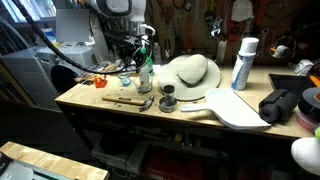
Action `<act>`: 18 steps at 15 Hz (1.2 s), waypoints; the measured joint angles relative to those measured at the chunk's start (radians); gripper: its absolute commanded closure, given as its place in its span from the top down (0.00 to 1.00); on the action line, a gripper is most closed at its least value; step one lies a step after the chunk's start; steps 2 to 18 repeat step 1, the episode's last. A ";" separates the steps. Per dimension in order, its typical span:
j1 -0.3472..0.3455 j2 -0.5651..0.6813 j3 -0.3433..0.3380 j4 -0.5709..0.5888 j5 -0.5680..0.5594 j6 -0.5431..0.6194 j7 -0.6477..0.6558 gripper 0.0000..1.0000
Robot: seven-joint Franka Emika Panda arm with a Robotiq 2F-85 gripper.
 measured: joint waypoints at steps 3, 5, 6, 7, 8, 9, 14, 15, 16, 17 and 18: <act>0.000 -0.002 0.000 0.010 -0.008 -0.062 -0.013 0.89; 0.000 -0.002 0.000 0.010 -0.008 -0.062 -0.013 0.89; 0.000 -0.002 0.000 0.010 -0.008 -0.062 -0.013 0.89; 0.000 -0.002 0.000 0.010 -0.008 -0.062 -0.013 0.89; 0.000 -0.002 0.000 0.010 -0.008 -0.062 -0.013 0.89; 0.000 -0.002 0.000 0.010 -0.008 -0.062 -0.013 0.89; 0.000 -0.002 0.000 0.010 -0.008 -0.062 -0.013 0.89; 0.000 -0.002 0.000 0.010 -0.008 -0.062 -0.013 0.89; 0.000 -0.002 0.000 0.010 -0.008 -0.062 -0.013 0.89; 0.000 -0.002 0.000 0.010 -0.008 -0.062 -0.013 0.89; 0.000 -0.002 0.000 0.010 -0.008 -0.062 -0.013 0.89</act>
